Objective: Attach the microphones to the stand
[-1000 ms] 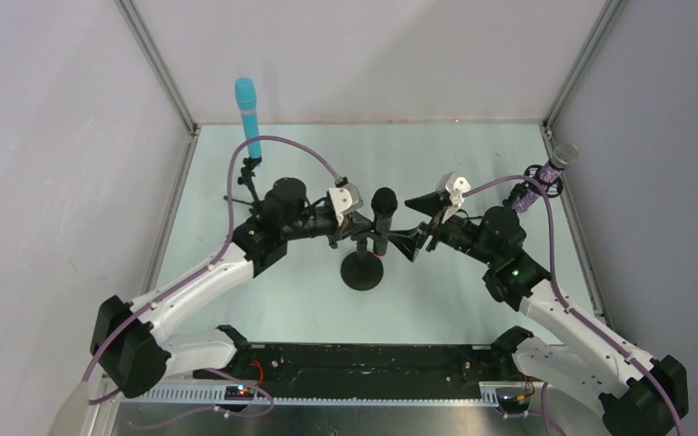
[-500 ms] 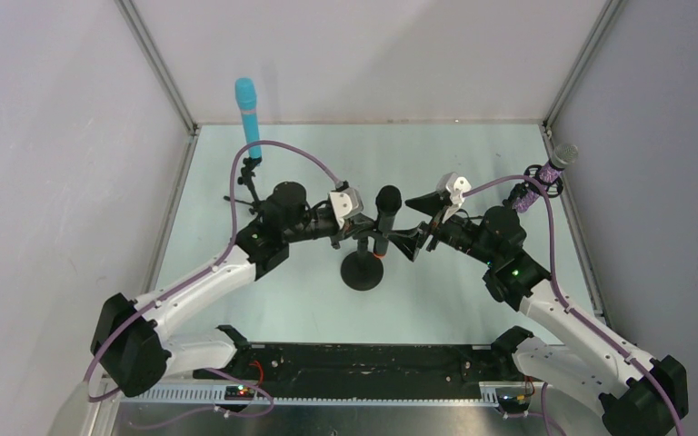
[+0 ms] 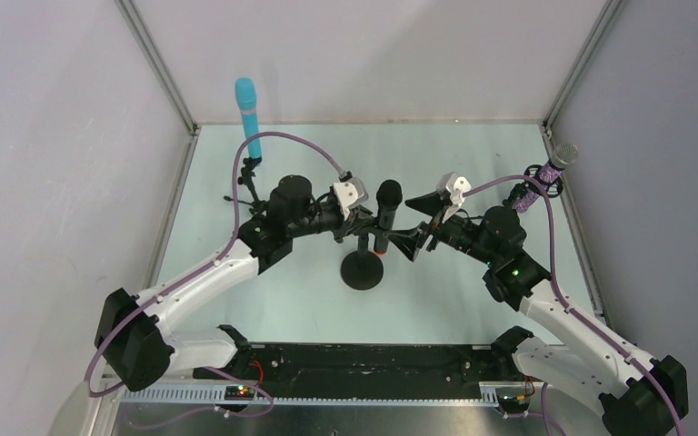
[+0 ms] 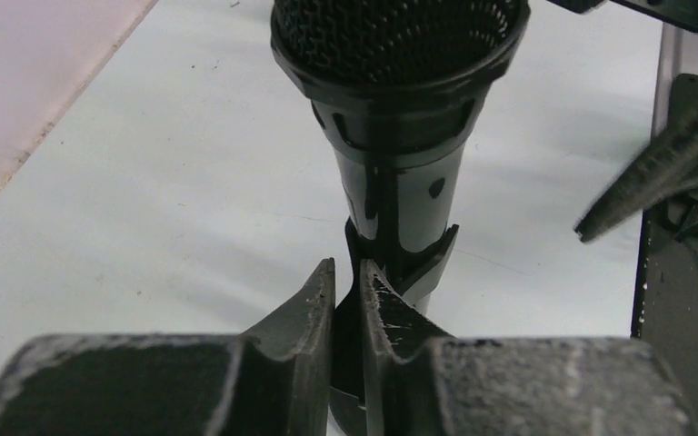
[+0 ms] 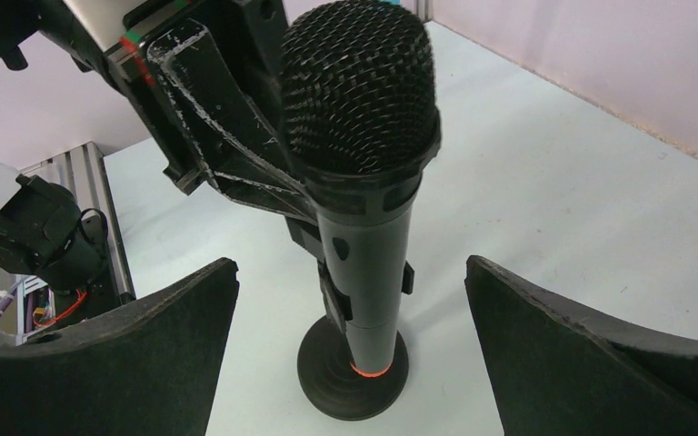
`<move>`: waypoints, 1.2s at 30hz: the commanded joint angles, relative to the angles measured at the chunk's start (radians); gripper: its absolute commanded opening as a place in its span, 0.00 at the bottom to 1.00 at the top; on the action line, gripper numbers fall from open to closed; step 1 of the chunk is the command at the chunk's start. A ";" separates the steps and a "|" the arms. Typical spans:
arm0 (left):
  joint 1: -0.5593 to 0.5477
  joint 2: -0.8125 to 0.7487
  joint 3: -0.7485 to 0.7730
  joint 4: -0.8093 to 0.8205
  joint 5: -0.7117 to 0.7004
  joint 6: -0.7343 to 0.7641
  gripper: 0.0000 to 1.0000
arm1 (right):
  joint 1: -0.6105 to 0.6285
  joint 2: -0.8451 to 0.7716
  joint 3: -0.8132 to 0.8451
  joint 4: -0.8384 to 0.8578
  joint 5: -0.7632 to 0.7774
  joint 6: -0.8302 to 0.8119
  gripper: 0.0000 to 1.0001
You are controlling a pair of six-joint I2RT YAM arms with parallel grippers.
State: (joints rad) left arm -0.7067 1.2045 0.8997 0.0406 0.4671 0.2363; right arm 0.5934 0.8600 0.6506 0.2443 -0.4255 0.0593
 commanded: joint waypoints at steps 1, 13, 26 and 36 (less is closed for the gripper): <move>0.011 0.026 0.082 -0.053 -0.080 -0.041 0.24 | -0.002 -0.017 0.002 0.034 0.004 0.003 0.99; 0.072 -0.042 0.139 -0.012 -0.188 -0.124 0.89 | -0.004 -0.029 0.001 0.024 0.002 -0.009 0.99; 0.187 -0.108 0.088 0.096 -0.157 -0.338 1.00 | -0.008 -0.030 0.001 0.023 -0.001 -0.009 1.00; 0.285 -0.167 -0.038 0.145 -0.153 -0.433 1.00 | -0.051 -0.038 -0.029 0.046 -0.011 0.051 0.99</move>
State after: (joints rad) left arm -0.4587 1.0832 0.9073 0.1307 0.3004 -0.1356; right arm 0.5625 0.8463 0.6472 0.2474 -0.4271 0.0727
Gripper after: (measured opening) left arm 0.995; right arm 0.993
